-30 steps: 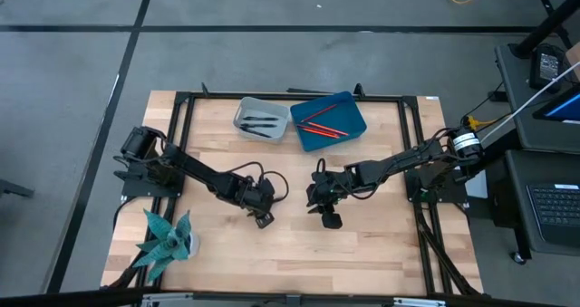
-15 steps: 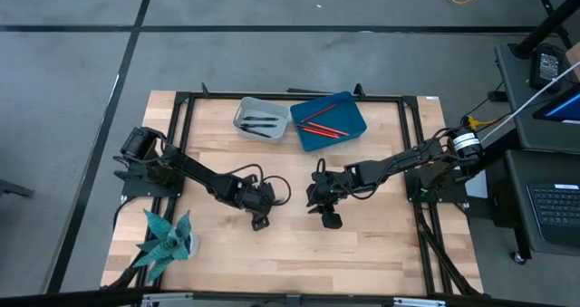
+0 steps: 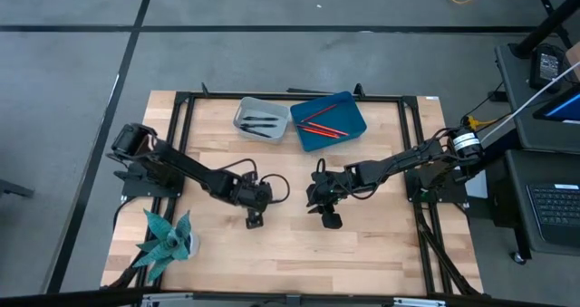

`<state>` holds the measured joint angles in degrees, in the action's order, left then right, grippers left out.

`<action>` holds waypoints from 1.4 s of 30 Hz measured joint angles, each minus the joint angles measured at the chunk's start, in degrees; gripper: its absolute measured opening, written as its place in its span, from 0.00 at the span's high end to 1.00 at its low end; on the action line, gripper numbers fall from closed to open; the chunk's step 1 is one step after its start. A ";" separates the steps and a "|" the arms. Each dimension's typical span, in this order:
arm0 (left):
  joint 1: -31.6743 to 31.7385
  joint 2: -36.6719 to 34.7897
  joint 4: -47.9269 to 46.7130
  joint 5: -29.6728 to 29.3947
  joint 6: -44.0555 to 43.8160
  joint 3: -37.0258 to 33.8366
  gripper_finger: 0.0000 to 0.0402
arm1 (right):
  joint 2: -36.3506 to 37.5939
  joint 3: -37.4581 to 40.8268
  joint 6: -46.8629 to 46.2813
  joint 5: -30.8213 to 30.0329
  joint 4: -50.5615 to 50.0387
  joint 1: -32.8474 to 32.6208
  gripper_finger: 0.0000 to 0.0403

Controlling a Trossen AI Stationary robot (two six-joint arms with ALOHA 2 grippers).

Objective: Sort pens & pencils
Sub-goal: Put the black pen into the gray bin

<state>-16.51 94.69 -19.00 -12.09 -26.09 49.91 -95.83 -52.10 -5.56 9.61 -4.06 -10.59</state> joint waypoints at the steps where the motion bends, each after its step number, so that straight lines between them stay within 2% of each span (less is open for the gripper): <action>1: 0.00 -0.75 -0.55 -0.08 0.25 0.00 0.96 | 0.00 0.00 0.02 -0.01 -0.02 0.00 0.74; 7: -0.02 -6.14 -1.33 -2.45 3.19 0.09 0.96 | 0.00 0.00 0.22 -0.12 -0.14 0.00 0.74; 16: -0.17 -17.01 -6.65 -14.23 7.34 0.15 0.96 | 0.00 0.00 1.51 -2.38 -0.23 0.00 0.74; 21: -0.06 -22.17 -3.25 -18.96 12.46 -0.51 0.96 | 0.00 0.00 2.00 -2.47 -0.40 0.02 0.74; 30: 4.10 -29.19 14.20 -17.79 19.02 -11.96 0.96 | 0.00 0.00 3.06 -2.49 -0.60 0.02 0.74; 37: 9.00 -32.84 39.95 -7.34 25.58 -24.70 0.96 | 0.00 0.00 4.56 -2.49 -0.29 0.31 0.74; 42: 13.87 -33.00 49.66 -2.98 25.35 -31.03 0.96 | 0.00 0.00 5.69 -2.52 0.00 1.56 0.74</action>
<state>-2.65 61.69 30.66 -15.07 -0.74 18.88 -95.83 -52.10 0.13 7.09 -4.05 -9.03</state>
